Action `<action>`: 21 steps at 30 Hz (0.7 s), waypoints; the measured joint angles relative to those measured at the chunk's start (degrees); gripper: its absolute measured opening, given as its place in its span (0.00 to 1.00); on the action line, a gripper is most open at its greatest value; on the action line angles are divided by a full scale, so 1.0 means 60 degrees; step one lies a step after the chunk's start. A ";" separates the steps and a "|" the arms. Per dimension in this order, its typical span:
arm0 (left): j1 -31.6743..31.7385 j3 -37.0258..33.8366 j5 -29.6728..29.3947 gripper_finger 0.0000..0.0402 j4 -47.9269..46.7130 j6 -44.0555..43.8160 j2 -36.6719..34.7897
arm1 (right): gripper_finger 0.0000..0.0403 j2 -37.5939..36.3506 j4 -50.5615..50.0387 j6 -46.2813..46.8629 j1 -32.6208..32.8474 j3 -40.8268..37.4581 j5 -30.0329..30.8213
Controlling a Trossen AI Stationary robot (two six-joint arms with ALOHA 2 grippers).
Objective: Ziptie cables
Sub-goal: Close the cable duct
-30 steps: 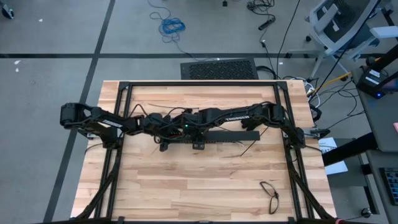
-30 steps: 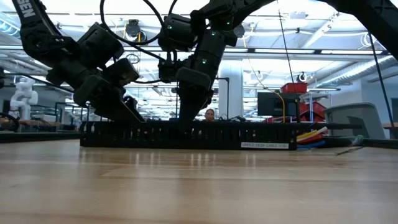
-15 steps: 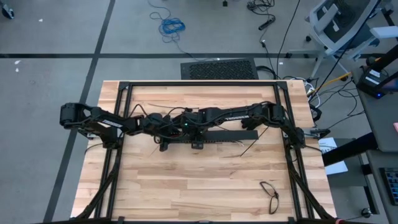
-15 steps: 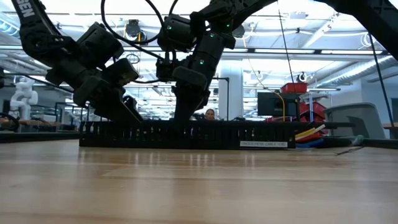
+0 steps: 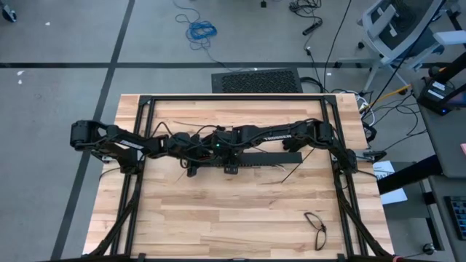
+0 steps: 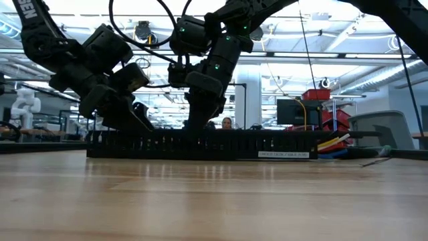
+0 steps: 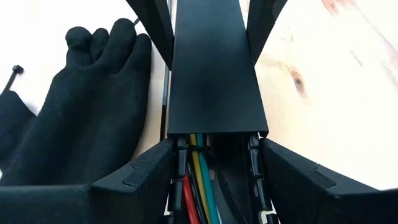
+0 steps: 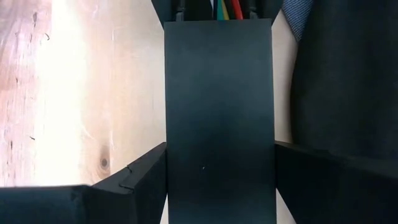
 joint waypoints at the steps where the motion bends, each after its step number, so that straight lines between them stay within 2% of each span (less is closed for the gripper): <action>1: 0.0000 0.0000 -0.0017 0.57 0.0014 0.0089 0.0000 | 0.60 0.0000 0.0000 0.0000 0.0000 0.0000 0.0003; 4: 0.0000 -0.0004 -0.0044 0.58 0.0068 0.0106 0.0011 | 0.60 0.0000 -0.0004 0.0000 0.0000 0.0000 0.0003; 8: 0.0000 -0.0004 -0.0038 0.64 0.0034 0.0017 0.0011 | 0.60 0.0000 0.0043 -0.0042 0.0000 0.0006 -0.0033; 13: -0.0002 0.0011 -0.0073 0.77 -0.0136 0.0077 0.0007 | 0.60 0.0000 0.0222 -0.0091 0.0015 0.0029 -0.0093; 21: -0.0004 0.0017 -0.0770 0.97 -0.0175 0.0077 0.0007 | 0.60 0.0000 0.0151 -0.0069 0.0007 0.0029 -0.0027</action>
